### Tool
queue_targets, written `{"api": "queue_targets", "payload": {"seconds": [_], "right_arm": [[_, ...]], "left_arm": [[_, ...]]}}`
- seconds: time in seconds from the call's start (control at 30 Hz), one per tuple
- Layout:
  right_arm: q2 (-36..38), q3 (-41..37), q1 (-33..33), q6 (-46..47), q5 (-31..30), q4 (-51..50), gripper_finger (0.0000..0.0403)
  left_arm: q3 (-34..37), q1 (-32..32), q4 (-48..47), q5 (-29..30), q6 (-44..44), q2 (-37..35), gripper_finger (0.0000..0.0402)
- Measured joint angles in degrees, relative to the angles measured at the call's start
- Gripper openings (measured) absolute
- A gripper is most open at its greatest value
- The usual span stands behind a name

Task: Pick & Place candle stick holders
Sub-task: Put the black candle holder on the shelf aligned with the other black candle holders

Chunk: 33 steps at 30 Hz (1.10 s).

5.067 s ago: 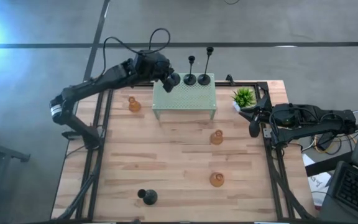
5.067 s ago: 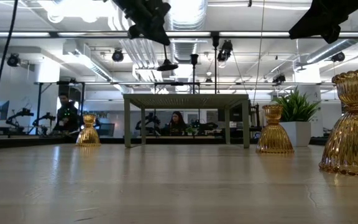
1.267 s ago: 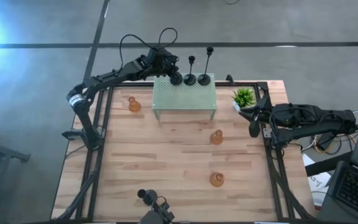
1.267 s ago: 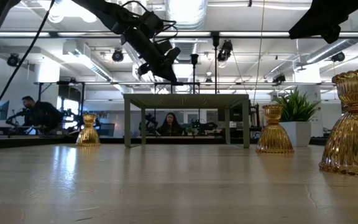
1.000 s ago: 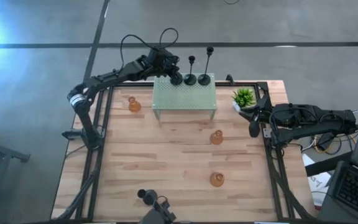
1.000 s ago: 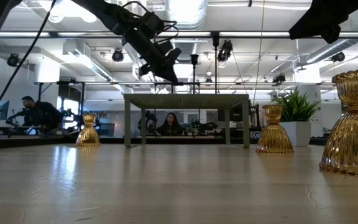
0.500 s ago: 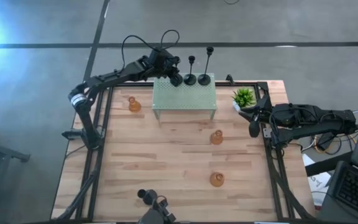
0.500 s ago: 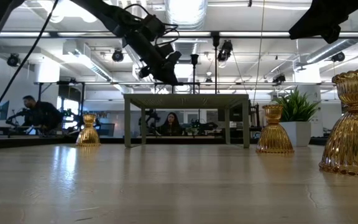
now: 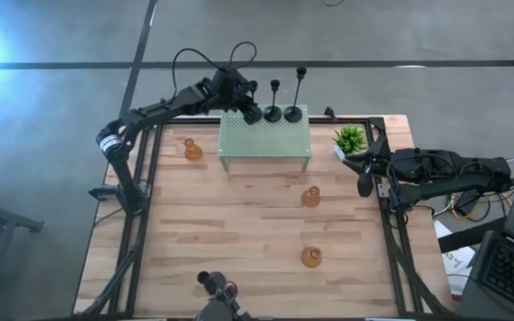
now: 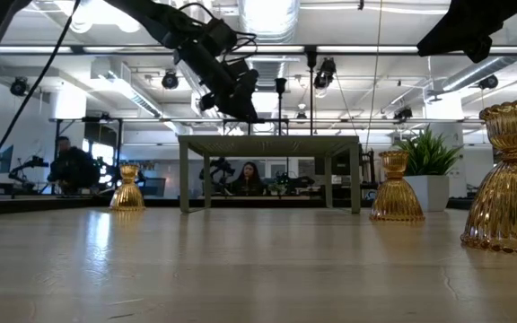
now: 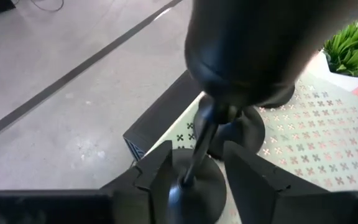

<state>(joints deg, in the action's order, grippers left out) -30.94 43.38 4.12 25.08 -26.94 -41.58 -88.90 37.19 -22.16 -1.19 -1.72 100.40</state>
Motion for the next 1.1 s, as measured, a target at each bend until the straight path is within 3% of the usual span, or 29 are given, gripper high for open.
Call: {"api": "queue_targets", "payload": {"seconds": [0.17, 0.4, 0.6, 0.77, 0.97, 1.1], "right_arm": [[0.00, 0.00, -0.02, -0.01, 0.00, -0.01, 0.0085], [-0.02, 0.00, 0.00, 0.00, 0.00, 0.00, 0.0094], [0.00, 0.00, 0.00, 0.00, 0.00, 0.00, 0.0094], [-0.01, 0.00, 0.00, -0.02, 0.00, -0.01, 0.0084], [0.00, 0.00, 0.00, -0.02, 0.00, 0.00, 0.0072], [-0.01, 0.00, 0.00, 0.00, 0.00, 0.00, 0.0068]], "left_arm": [[-4.17, 0.00, -8.61, -0.01, 1.56, -0.18, 0.0179], [-12.73, 0.00, -23.60, -0.02, 6.91, -0.24, 0.0179], [-22.43, 0.04, -44.79, -0.46, 12.55, -0.26, 0.0179], [-28.87, 0.02, -59.87, -6.08, 13.71, -2.34, 0.0178], [-27.50, -1.57, -65.63, -21.15, 10.69, -11.67, 0.0177], [-23.43, -6.49, -66.44, -19.91, 8.85, -20.02, 0.0173]]}}
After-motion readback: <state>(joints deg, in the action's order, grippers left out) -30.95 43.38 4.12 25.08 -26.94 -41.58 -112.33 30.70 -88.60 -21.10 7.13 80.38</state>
